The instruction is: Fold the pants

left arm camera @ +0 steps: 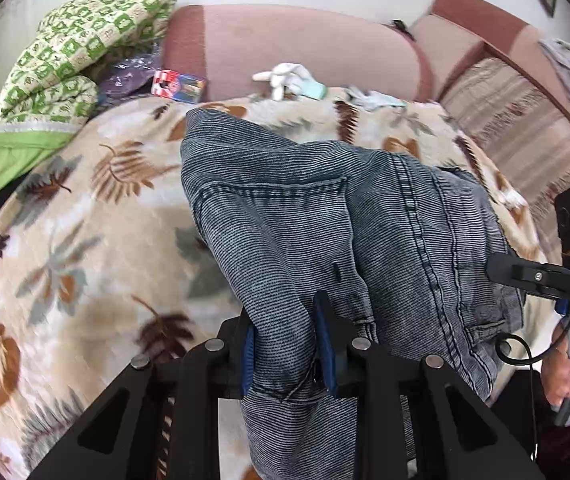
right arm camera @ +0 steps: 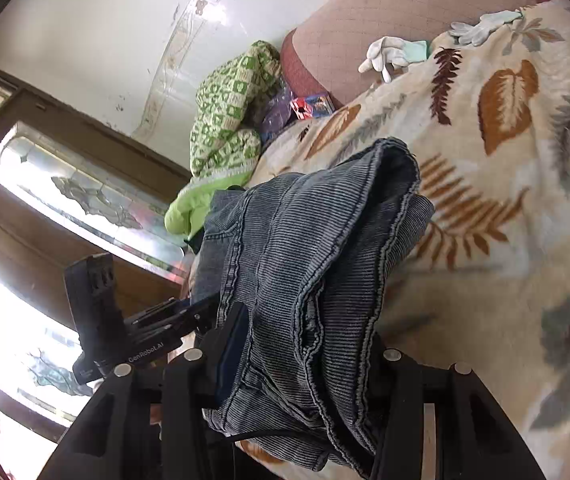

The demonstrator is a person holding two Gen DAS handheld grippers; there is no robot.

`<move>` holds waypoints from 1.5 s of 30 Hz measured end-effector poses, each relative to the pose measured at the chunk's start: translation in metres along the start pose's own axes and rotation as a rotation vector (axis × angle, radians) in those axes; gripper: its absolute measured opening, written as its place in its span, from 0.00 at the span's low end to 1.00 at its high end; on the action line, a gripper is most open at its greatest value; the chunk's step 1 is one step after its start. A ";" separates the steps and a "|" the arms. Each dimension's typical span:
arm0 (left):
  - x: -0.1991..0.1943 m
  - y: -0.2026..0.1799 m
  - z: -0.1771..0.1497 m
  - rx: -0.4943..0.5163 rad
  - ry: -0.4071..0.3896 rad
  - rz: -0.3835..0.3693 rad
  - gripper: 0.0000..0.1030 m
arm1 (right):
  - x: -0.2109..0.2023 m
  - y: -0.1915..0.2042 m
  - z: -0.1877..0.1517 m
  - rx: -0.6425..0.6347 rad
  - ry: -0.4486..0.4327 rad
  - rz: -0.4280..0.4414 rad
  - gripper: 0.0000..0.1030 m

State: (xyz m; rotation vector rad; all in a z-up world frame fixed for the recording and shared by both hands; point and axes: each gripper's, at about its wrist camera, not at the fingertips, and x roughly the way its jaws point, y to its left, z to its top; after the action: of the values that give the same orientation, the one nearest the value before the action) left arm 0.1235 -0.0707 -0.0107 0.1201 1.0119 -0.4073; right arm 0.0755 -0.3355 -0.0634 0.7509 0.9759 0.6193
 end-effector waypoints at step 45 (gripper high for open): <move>0.098 -0.016 -0.014 0.077 -0.051 0.441 0.36 | 0.077 -0.085 0.033 0.030 0.081 -0.187 0.54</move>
State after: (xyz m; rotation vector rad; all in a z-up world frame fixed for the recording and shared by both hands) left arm 0.1518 -0.1086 -0.0992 0.3919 0.8894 -0.0458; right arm 0.1492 -0.3377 -0.1571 0.6561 1.1177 0.4757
